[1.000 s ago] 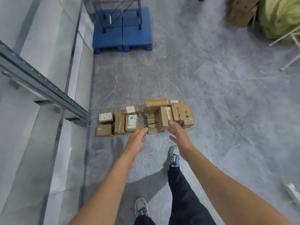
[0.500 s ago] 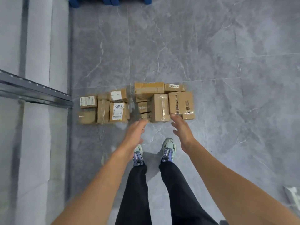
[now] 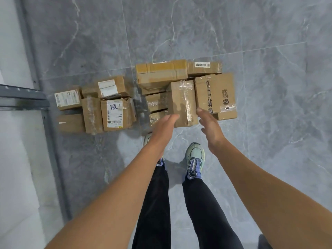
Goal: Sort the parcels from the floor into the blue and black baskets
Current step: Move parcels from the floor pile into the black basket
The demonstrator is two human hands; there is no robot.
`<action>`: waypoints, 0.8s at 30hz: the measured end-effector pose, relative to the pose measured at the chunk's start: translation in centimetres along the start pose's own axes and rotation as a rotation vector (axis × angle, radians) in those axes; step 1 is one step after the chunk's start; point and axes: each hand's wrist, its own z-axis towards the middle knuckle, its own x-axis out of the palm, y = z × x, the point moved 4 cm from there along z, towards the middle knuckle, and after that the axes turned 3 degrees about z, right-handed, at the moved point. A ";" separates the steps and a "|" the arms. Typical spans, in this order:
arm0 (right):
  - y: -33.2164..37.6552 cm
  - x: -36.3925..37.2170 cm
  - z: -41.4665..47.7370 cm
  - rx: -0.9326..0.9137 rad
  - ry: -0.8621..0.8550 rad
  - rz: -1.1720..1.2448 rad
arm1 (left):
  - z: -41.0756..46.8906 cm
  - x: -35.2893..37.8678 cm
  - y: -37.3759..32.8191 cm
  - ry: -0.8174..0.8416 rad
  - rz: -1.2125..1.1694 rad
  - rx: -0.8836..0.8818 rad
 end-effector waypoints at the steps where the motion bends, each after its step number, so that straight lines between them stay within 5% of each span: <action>1: -0.6 0.2 1.2 0.005 -0.008 -0.001 | 1.3 0.2 0.0 0.007 0.001 -0.001; 24: -4.0 1.9 7.9 -0.043 -0.109 -0.012 | 12.8 1.9 0.8 -0.054 -0.145 -0.087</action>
